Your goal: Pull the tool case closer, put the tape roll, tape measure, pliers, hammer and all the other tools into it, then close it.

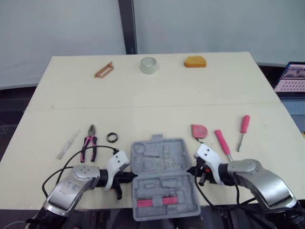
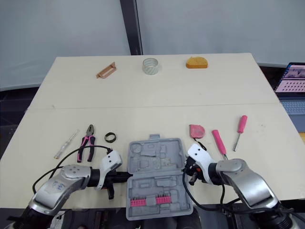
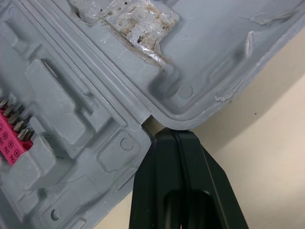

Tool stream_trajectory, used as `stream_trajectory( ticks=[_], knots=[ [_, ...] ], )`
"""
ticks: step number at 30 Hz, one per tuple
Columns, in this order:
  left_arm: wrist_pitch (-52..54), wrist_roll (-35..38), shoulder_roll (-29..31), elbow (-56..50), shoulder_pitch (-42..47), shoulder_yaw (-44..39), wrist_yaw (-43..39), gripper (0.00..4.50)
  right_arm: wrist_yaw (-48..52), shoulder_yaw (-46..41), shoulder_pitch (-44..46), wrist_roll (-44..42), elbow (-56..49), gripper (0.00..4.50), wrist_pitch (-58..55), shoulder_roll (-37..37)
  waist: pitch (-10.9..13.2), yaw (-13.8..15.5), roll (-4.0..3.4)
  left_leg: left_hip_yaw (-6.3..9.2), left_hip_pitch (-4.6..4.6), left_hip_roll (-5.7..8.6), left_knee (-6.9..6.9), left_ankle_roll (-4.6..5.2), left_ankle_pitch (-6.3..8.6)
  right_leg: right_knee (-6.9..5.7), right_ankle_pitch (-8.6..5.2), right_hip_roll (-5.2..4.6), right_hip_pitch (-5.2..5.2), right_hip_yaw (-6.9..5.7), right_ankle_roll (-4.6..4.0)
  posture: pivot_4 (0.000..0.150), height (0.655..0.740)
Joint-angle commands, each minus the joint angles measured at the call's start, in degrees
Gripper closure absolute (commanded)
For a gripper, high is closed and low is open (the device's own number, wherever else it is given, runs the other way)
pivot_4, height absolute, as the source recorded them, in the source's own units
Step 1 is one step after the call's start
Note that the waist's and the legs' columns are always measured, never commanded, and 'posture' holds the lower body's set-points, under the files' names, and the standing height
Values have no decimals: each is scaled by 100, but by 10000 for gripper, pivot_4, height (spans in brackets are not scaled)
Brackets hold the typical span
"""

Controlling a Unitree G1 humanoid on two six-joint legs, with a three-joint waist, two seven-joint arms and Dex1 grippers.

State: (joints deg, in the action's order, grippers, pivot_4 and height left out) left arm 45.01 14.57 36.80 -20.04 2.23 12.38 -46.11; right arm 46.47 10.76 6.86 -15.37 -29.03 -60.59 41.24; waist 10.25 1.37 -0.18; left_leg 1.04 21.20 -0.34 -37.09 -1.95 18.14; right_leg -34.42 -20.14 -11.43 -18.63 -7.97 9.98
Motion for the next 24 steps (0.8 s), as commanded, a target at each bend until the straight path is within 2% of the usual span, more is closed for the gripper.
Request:
stream_trajectory(
  ticks=[1,24],
  knots=[
    [47,111,26,-146,-122,203,-109,44715,-27,-84,-55,-237,-344,45000,25,18,0,1,0,0,0,0,0,0,0,0,0,0,0,0,0,1500,7400],
    [7,89,54,-166,-180,213,-75,44715,-226,-38,-133,-498,-405,45000,47,141,0,1,0,-1,0,0,0,1,1,0,0,0,0,1,0,1500,7400]
  ],
)
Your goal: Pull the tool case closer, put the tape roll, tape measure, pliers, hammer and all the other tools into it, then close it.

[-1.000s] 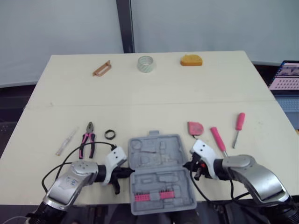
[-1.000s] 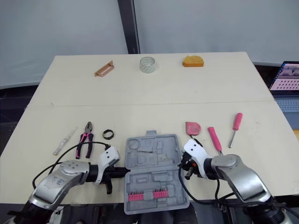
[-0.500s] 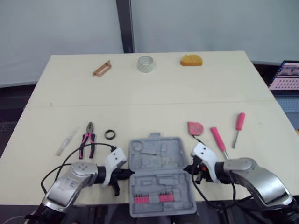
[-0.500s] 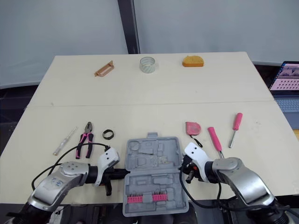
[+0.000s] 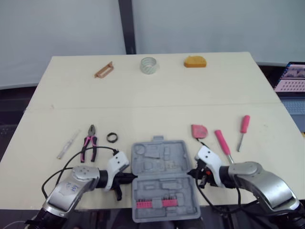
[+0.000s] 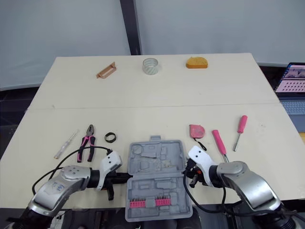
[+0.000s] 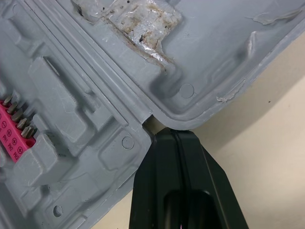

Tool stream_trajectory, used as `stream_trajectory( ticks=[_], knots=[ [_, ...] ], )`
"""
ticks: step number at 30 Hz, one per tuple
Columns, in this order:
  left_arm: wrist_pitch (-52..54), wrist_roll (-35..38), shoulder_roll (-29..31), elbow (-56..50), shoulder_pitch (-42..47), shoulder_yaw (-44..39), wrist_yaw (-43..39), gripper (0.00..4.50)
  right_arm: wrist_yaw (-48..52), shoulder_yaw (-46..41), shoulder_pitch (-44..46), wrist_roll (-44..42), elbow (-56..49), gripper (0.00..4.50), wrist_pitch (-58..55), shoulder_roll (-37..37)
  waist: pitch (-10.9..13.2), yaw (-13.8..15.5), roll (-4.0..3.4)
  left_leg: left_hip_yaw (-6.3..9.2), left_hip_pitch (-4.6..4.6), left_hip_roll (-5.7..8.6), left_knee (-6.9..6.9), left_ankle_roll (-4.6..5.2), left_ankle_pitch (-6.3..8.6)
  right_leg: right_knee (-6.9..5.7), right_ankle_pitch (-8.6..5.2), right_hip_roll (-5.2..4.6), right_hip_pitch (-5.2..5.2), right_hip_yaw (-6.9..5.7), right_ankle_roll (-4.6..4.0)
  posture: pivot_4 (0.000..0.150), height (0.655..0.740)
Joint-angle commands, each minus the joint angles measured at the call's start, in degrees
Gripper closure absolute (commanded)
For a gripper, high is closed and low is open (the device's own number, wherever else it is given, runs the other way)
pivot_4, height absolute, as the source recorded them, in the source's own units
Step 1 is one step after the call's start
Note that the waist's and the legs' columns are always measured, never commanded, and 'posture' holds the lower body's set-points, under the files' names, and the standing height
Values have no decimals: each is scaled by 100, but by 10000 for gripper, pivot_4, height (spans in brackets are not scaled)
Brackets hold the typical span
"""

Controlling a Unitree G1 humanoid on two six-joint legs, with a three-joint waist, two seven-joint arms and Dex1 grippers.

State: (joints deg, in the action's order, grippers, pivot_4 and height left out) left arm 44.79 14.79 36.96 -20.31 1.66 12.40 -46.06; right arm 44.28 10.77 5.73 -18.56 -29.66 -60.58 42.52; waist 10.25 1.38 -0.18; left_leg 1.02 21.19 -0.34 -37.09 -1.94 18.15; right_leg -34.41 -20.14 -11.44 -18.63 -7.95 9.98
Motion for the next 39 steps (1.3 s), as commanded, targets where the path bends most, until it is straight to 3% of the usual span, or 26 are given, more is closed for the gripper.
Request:
stream_trajectory(
  ticks=[1,33,39],
  knots=[
    [29,67,36,-138,-123,211,-80,44715,-10,-36,-17,-184,-342,45000,44,11,0,0,0,0,0,0,0,0,0,0,0,0,0,0,0,1500,7400],
    [-50,44,48,-59,-133,192,-64,44715,-74,-64,-41,-362,-367,45000,-56,137,0,2,0,0,0,0,0,0,0,0,0,0,0,0,0,1500,7400],
    [-89,70,292,-72,-288,-83,-107,44715,-97,-218,-116,-276,-222,45000,67,316,1,-2,1,-1,0,-1,0,0,1,1,0,0,0,0,0,1500,7400]
  ],
)
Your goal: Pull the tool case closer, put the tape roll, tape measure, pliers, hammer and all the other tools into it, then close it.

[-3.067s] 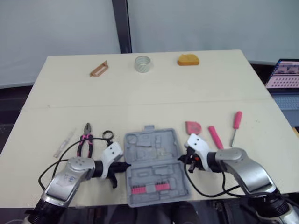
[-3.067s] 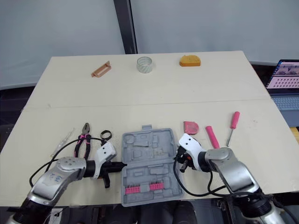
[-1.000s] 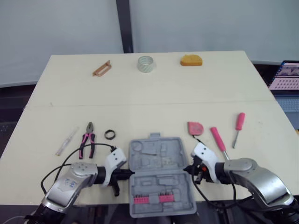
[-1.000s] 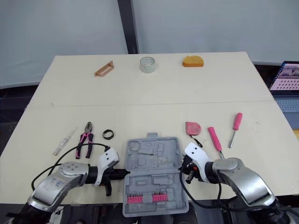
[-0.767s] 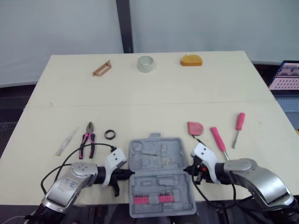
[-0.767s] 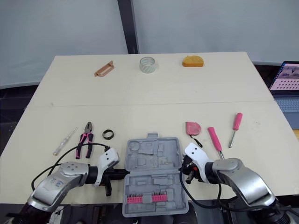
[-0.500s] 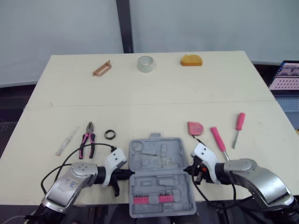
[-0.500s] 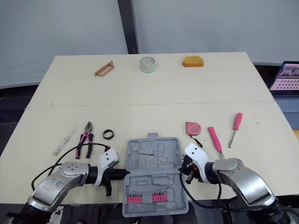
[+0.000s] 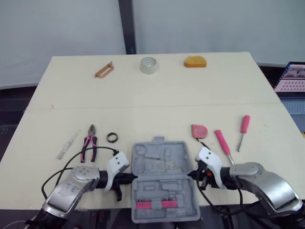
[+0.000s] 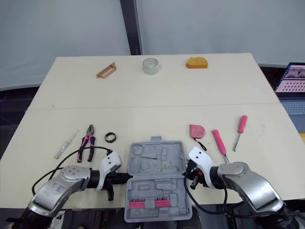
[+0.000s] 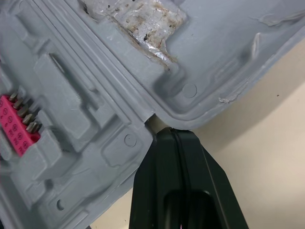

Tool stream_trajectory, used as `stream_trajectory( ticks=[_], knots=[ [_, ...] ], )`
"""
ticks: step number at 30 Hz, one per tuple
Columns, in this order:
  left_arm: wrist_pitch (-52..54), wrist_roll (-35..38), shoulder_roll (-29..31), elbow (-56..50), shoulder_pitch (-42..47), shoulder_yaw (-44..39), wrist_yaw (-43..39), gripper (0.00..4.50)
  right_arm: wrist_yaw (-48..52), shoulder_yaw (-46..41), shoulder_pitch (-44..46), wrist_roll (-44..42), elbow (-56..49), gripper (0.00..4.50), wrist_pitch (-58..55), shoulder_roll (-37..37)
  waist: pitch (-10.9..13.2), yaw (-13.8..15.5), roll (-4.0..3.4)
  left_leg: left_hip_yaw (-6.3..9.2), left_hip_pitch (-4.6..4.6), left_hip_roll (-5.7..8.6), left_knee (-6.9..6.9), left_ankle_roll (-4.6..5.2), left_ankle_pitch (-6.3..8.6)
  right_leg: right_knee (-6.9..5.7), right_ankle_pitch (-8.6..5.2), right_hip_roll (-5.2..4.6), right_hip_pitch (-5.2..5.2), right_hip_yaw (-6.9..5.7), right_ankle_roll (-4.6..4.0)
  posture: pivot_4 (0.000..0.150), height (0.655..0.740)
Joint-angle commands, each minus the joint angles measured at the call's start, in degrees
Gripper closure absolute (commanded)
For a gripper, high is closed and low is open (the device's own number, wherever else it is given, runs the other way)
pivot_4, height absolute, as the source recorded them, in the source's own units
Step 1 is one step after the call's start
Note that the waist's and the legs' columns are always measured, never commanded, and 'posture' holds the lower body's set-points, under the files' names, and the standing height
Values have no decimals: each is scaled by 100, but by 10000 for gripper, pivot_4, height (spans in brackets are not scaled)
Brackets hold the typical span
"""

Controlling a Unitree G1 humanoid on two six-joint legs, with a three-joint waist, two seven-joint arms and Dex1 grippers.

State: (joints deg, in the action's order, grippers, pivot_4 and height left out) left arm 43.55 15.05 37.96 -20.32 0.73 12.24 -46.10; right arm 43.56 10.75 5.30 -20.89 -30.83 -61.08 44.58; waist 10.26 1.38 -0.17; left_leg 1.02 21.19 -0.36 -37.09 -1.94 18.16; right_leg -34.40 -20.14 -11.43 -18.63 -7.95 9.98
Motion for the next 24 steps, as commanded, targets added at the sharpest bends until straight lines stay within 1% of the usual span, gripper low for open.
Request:
stream_trajectory(
  ticks=[1,8,11,13,16,18,20,23,24],
  knots=[
    [31,64,255,-71,-215,-126,-106,44715,-27,-244,-89,-32,-76,45000,141,150,0,-3,0,0,0,-1,0,0,0,0,0,1,0,0,0,1500,7400],
    [-62,189,663,-98,-404,-539,-217,44715,78,-490,-240,-75,46,45000,345,419,1,0,2,-2,0,-3,0,0,1,0,0,2,-1,1,0,1500,7400],
    [-227,496,703,-154,-461,-1274,-248,44715,205,-880,-352,-248,-36,45000,367,585,4,5,6,-5,2,-8,0,-2,1,1,0,6,-4,3,0,1500,7400],
    [-538,836,547,-292,-502,-1931,-293,44715,354,-1224,-471,-395,-109,45000,520,683,10,11,16,-4,3,-10,-2,-2,1,0,0,7,-4,2,0,1500,7400],
    [-1014,1260,398,-586,-735,-2682,-499,44715,484,-1556,-672,-513,-181,45000,786,782,10,13,21,-4,5,-12,-4,-1,4,4,0,8,-2,1,0,1500,7400],
    [-1144,1472,392,-784,-1046,-3099,-624,44715,628,-1821,-881,-613,-249,45000,955,847,10,14,21,-6,4,-14,-2,-2,6,10,1,10,-2,2,0,1500,7400],
    [-1280,1628,406,-1057,-1632,-3556,-824,44715,814,-2210,-1178,-751,-354,45000,1264,825,11,-2,23,-8,5,-15,1,-2,7,15,1,11,-2,1,0,1500,7400],
    [-1536,1700,319,-1286,-2437,-3988,-1040,36500,1029,-2607,-1664,-756,-421,45000,1833,758,14,3,27,-20,2,-28,-1,-2,17,26,3,25,0,7,-2,1500,7400],
    [-1687,1646,287,-1312,-2692,-4073,-1120,32132,1046,-2655,-1813,-669,-390,45000,1993,778,14,14,28,-20,2,-30,-1,-2,18,28,3,26,1,7,-2,1500,7400]
  ],
)
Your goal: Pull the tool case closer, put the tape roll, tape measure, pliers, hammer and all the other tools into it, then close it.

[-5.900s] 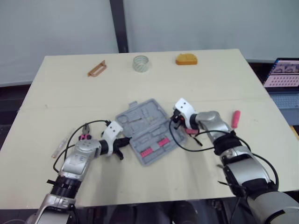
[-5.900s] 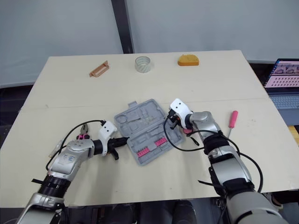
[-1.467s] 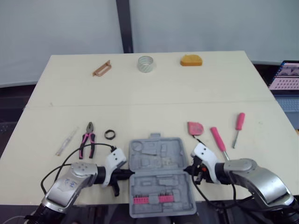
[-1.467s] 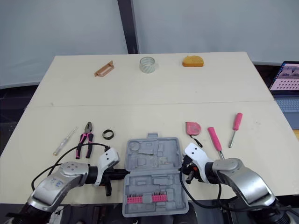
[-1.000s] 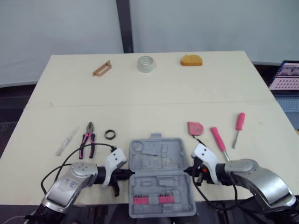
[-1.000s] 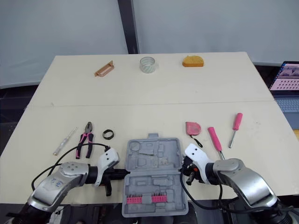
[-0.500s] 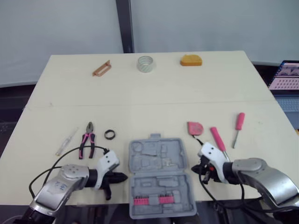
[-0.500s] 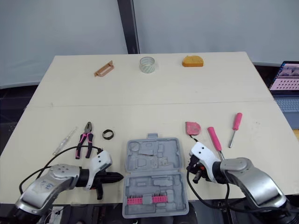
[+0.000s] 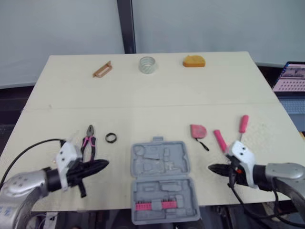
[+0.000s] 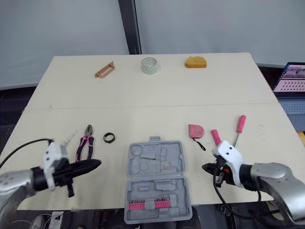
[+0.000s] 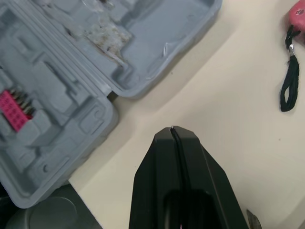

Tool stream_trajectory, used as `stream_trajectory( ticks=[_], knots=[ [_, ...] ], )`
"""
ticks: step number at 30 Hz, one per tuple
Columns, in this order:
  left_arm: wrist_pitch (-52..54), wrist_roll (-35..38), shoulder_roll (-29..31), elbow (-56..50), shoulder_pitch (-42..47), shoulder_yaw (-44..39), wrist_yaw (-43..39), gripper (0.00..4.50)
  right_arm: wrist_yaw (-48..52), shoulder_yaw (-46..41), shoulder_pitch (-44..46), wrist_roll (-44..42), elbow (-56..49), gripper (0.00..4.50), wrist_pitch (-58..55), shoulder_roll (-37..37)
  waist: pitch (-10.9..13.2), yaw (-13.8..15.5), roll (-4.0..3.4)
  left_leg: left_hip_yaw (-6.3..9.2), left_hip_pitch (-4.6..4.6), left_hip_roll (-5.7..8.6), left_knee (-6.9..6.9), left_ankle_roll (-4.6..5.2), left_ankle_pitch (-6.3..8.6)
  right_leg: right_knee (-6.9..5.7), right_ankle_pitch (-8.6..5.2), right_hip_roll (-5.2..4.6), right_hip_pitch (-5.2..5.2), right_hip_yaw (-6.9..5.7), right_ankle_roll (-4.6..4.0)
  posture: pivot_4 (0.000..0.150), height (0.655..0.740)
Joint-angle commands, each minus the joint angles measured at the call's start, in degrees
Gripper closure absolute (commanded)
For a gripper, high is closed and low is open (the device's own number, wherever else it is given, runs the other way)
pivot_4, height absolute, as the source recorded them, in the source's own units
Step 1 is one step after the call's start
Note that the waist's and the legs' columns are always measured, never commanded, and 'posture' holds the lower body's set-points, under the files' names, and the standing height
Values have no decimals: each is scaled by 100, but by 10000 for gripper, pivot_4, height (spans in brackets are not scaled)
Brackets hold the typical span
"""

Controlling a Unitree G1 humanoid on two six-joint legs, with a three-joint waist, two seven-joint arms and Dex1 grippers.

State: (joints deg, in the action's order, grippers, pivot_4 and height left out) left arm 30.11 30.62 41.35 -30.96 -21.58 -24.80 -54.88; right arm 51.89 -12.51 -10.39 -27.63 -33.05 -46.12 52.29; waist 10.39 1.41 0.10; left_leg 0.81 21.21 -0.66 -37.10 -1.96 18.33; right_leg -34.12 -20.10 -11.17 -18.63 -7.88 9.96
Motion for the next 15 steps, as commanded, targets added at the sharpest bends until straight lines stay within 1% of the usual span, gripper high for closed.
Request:
stream_trajectory(
  ticks=[1,2,3,4,5,6,7,9,11,15],
  knots=[
    [-473,66,-99,-251,-688,-447,-310,27063,273,-344,-383,58,-125,39792,621,44,1,15,3,0,-4,-1,-2,0,0,3,3,1,4,0,0,1500,7400],
    [-557,59,-122,-242,-815,-483,-340,22187,311,-338,-461,85,-86,36698,698,76,0,17,5,0,-2,-1,-6,1,0,1,6,1,4,0,-1,1500,7400],
    [-652,53,-150,-224,-910,-508,-357,17143,343,-331,-528,116,-46,32285,791,95,0,27,9,-1,-3,-3,-9,1,1,6,11,4,5,3,-2,1500,7400],
    [-909,-83,-215,-141,-1082,-512,-408,12158,395,-316,-641,146,3,27032,930,76,1,47,10,-1,-2,-3,-11,2,1,9,12,4,6,3,-2,1500,7400],
    [-1175,-226,-284,-45,-1255,-506,-452,7714,447,-297,-770,186,53,22741,1081,52,0,59,11,-1,0,-2,-14,4,2,17,15,4,5,4,-3,1500,7400],
    [-1411,-339,-355,34,-1410,-507,-498,1620,501,-283,-898,228,98,16793,1228,33,0,63,11,-3,-1,-2,-15,5,5,20,15,4,6,7,-3,1500,7400],
    [-1573,-407,-400,88,-1507,-504,-527,0,537,-275,-982,255,130,11644,1333,22,-1,61,14,-4,0,-3,-14,5,7,21,15,5,6,7,-3,1500,7400],
    [-1831,-500,-459,169,-1632,-494,-552,0,591,-273,-1118,287,195,953,1486,21,-1,63,15,-8,1,-8,-11,5,13,25,15,12,6,9,-3,1500,7400],
    [-2099,-619,-504,287,-1781,-499,-598,0,627,-272,-1291,348,290,953,1647,2,0,61,16,-9,1,-10,-12,5,14,24,15,13,5,9,-3,1500,7400],
    [-2216,-611,-493,340,-1807,-444,-545,0,623,-261,-1337,371,417,953,1827,-19,-1,58,18,-10,-1,-15,-21,4,14,31,17,17,5,12,-6,1500,7400]
  ],
)
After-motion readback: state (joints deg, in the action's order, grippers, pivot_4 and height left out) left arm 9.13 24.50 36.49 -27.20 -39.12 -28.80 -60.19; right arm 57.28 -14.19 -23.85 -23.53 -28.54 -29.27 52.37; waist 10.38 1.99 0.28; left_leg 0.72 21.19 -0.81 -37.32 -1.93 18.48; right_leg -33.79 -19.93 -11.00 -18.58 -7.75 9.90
